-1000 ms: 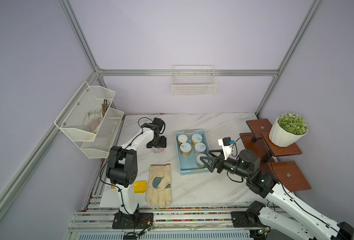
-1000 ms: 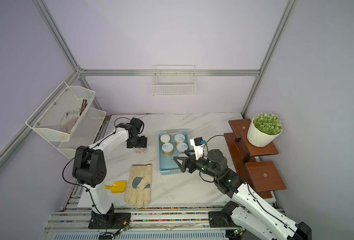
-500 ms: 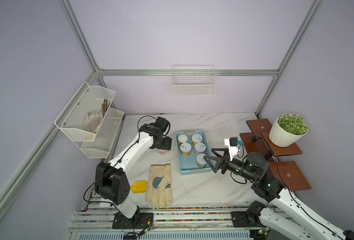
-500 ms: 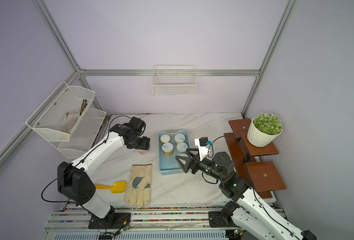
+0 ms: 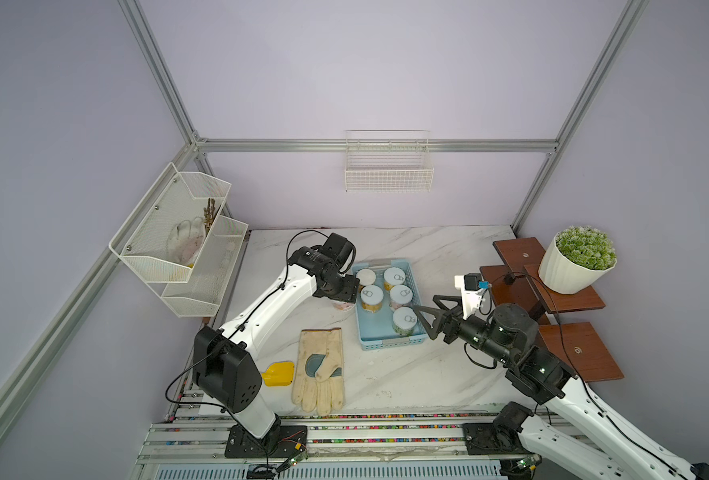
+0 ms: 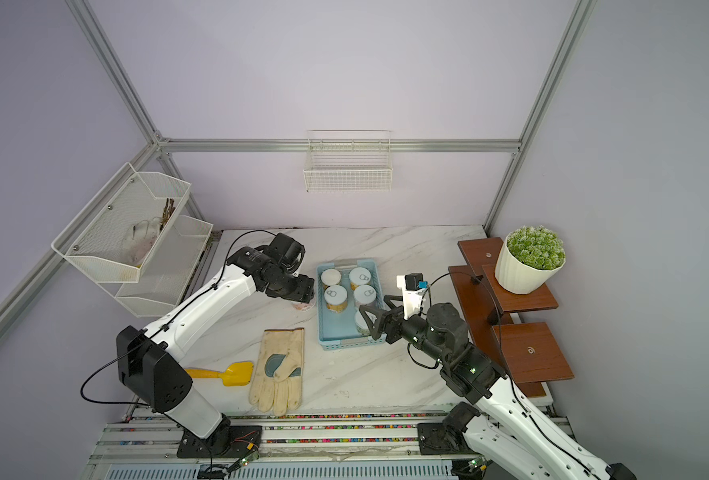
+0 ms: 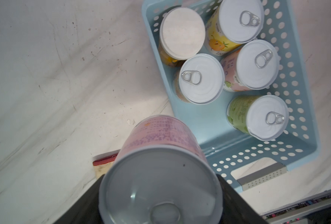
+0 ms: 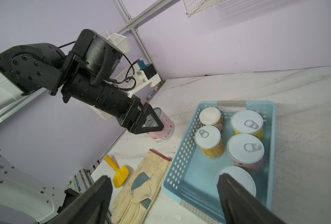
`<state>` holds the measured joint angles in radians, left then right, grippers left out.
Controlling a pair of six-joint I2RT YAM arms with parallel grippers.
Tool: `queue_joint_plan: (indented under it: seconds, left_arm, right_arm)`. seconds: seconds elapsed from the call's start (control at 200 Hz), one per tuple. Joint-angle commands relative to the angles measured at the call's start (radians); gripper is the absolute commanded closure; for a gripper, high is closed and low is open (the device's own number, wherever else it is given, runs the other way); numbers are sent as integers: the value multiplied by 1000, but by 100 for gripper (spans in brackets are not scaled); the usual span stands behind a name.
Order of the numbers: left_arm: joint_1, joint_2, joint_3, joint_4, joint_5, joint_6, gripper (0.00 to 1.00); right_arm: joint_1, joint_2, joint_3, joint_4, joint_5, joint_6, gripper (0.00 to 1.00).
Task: Put the canned food in the basket
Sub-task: Place the canned food in the basket.
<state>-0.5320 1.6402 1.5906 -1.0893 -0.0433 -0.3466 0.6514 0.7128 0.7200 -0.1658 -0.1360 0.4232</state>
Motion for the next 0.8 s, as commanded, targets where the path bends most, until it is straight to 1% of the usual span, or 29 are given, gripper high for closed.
queue_joint_plan:
  seconds: [0.0, 0.43, 0.695, 0.795]
  left_arm:
    - [-30, 6, 69, 26, 31, 24, 100]
    - [-134, 144, 180, 25, 35, 17, 100]
    - [-185, 203, 194, 26, 12, 1, 100]
    - [-195, 216, 192, 25, 6, -9, 100]
  right_arm:
    - [-4, -27, 24, -46, 30, -21, 9]
    - [-4, -93, 37, -182, 116, -41, 9]
    - [-4, -131, 35, -245, 175, -44, 10]
    - [-4, -137, 31, -248, 171, -47, 10]
